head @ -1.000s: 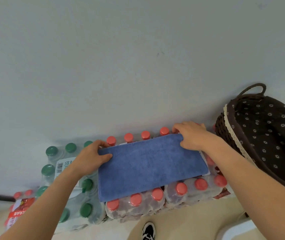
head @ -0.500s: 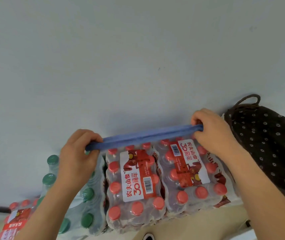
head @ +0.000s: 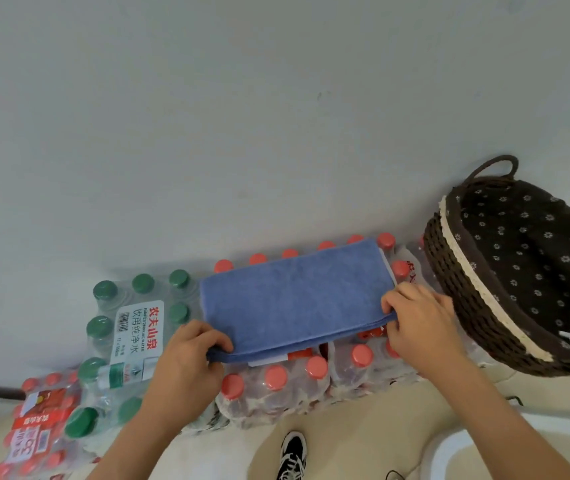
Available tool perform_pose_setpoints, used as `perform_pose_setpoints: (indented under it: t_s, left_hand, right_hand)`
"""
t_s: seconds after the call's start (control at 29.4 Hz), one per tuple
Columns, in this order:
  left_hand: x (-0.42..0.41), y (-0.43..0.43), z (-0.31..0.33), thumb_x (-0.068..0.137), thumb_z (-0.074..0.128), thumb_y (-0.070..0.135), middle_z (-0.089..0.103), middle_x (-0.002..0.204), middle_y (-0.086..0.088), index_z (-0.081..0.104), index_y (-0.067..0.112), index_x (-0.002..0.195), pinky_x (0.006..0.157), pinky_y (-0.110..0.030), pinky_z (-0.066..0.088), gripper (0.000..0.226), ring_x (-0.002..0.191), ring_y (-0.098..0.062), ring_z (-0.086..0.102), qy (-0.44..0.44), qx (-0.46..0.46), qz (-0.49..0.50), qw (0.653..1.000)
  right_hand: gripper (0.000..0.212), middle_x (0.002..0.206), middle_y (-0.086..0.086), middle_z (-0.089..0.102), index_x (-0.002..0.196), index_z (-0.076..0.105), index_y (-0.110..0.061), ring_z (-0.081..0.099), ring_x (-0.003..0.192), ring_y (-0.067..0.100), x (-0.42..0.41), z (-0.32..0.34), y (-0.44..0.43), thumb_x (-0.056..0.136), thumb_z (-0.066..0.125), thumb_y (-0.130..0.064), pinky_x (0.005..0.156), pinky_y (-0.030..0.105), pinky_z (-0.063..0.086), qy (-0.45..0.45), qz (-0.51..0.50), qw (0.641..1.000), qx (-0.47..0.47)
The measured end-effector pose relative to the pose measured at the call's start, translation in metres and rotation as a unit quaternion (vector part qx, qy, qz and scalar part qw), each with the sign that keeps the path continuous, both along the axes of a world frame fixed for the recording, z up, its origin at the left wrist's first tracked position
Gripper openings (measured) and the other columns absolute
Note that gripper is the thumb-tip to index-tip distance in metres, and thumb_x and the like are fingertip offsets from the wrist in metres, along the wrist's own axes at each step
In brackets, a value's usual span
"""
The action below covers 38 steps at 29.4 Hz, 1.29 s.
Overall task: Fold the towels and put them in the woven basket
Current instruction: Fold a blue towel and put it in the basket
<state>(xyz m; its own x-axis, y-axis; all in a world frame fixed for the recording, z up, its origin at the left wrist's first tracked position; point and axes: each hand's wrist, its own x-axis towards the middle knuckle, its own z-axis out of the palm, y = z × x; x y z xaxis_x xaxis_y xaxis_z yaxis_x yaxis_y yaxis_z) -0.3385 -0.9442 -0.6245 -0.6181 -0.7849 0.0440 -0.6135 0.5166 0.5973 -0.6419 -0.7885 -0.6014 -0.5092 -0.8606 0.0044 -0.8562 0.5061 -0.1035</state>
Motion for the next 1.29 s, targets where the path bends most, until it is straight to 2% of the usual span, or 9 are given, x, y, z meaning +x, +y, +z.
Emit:
perform_pose_setpoints:
  t_s: [0.07,0.17,0.31,0.41,0.51,0.61,0.75,0.99,1.29]
  left_hand:
    - [-0.001,0.002,0.007,0.066,0.066,-0.011,0.056,0.099,0.014,0.068,0.029,0.075,0.071,-0.008,0.04,0.041,0.086,-0.001,0.057,0.029,0.109,0.078,0.991]
    - [-0.004,0.003,0.018,0.087,0.056,0.003,0.061,0.107,0.009,0.066,0.027,0.102,0.078,-0.019,0.045,0.03,0.097,-0.01,0.059,0.093,0.24,0.161,0.953]
    - [-0.019,0.003,0.02,0.091,0.061,0.025,0.057,0.107,0.012,0.055,0.033,0.103,0.076,-0.032,0.051,0.016,0.098,-0.01,0.058,0.135,0.298,0.187,0.926]
    - [-0.031,0.003,0.02,0.085,0.067,0.019,0.06,0.109,0.004,0.054,0.038,0.096,0.077,-0.044,0.053,0.026,0.095,-0.022,0.061,0.147,0.317,0.218,0.911]
    - [-0.039,0.003,0.024,0.078,0.065,0.0,0.061,0.11,0.005,0.06,0.034,0.094,0.081,-0.042,0.053,0.038,0.1,-0.021,0.06,0.177,0.326,0.212,0.904]
    - [-0.04,0.004,0.029,0.076,0.061,-0.009,0.061,0.115,0.008,0.065,0.032,0.106,0.082,-0.036,0.056,0.051,0.101,-0.017,0.062,0.2,0.359,0.193,0.891]
    - [-0.018,0.0,0.031,0.073,0.054,-0.017,0.064,0.114,0.002,0.063,0.034,0.118,0.075,-0.039,0.057,0.069,0.092,-0.022,0.066,0.248,0.386,0.218,0.861]
    - [0.045,-0.022,0.037,0.072,0.045,-0.025,0.065,0.113,0.002,0.062,0.024,0.123,0.069,-0.035,0.058,0.073,0.084,-0.014,0.069,0.328,0.381,0.298,0.811]
    - [0.119,-0.039,0.028,0.07,0.046,-0.02,0.061,0.124,0.003,0.061,0.033,0.124,0.072,-0.036,0.056,0.077,0.096,-0.018,0.065,0.292,0.351,0.321,0.83]
  right_hand:
    - [0.016,0.079,-0.012,0.051,0.07,0.057,-0.029,0.053,0.083,0.014,0.001,0.006,0.001,0.068,0.068,-0.017,0.083,0.037,0.035,-0.003,-0.022,0.999,0.026]
    - [0.009,0.074,-0.012,0.053,0.069,0.057,-0.029,0.048,0.08,0.01,0.002,0.016,-0.002,0.078,0.058,-0.029,0.085,0.037,0.032,-0.015,-0.064,0.998,0.012]
    - [0.018,0.1,0.003,0.059,0.101,0.064,-0.016,0.055,0.09,0.022,0.019,0.021,-0.012,0.084,0.062,-0.023,0.075,0.035,0.045,-0.071,-0.078,0.99,-0.095]
    - [0.04,0.137,0.006,0.049,0.131,0.052,-0.011,0.05,0.122,0.022,0.043,0.019,-0.03,0.093,0.055,-0.023,0.092,0.031,0.044,-0.161,-0.016,0.981,-0.106]
    - [0.05,0.155,0.004,0.029,0.145,0.036,-0.015,0.027,0.143,0.019,0.068,0.013,-0.056,0.099,0.043,-0.031,0.111,0.031,0.029,-0.182,0.057,0.979,-0.069]
    - [0.063,0.152,0.011,0.035,0.144,0.038,-0.012,0.031,0.141,0.027,0.091,0.006,-0.089,0.091,0.026,-0.044,0.111,0.046,0.034,-0.127,0.114,0.983,-0.068]
    - [0.081,0.161,0.003,0.012,0.152,0.014,-0.021,0.009,0.148,0.021,0.123,-0.013,-0.109,0.081,0.003,-0.058,0.116,0.048,0.017,-0.102,0.141,0.984,0.024]
    - [0.072,0.158,0.006,0.024,0.151,0.023,-0.023,0.02,0.146,0.023,0.184,-0.029,-0.118,0.09,0.02,-0.061,0.114,0.05,0.023,-0.067,0.131,0.989,0.005]
    - [0.073,0.154,0.01,0.032,0.149,0.031,-0.016,0.031,0.142,0.024,0.252,-0.033,-0.147,0.09,0.024,-0.058,0.113,0.044,0.025,-0.069,0.171,0.983,0.022]
